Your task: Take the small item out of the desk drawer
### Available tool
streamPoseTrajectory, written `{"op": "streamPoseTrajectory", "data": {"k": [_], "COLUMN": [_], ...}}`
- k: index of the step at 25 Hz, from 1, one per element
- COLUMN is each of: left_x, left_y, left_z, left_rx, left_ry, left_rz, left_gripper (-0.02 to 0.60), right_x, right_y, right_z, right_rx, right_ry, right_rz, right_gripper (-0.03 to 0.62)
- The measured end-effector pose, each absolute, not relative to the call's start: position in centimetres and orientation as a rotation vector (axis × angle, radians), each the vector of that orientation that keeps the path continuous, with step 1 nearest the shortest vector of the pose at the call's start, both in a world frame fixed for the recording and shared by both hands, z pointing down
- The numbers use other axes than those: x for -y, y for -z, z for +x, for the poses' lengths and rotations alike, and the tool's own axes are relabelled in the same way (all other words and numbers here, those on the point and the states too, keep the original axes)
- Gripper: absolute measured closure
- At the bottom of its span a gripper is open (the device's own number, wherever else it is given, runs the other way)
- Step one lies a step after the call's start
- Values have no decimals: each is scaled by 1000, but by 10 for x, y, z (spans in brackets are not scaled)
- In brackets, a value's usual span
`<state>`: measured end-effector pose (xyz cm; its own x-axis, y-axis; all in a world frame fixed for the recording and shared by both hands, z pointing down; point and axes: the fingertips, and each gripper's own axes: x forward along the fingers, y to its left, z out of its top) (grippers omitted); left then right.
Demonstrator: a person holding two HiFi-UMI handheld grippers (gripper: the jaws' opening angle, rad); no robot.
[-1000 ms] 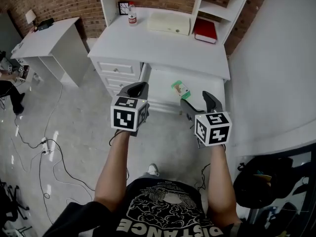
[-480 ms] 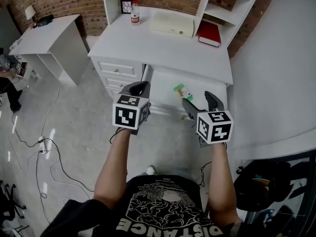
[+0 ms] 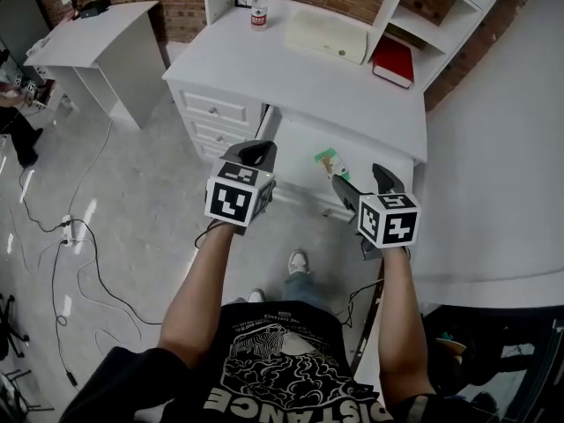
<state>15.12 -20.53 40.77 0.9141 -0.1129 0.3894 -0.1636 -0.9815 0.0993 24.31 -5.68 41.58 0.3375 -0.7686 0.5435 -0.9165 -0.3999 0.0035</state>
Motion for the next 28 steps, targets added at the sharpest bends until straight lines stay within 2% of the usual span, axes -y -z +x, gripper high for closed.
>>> {"op": "streamPoseTrajectory", "data": {"k": [12, 28], "left_x": [231, 236], "left_y": [-460, -524], "left_z": [198, 252], "left_rx": [373, 453], "left_ry": [-650, -733], "left_rz": [2903, 2834], "left_gripper": [572, 572], "right_x": [89, 118], "right_y": [-494, -594], "right_z": [312, 359], "right_rx": [1567, 1588], "right_ry": [-842, -1012], "right_rz": [2068, 1792], "right_gripper": [180, 161]}}
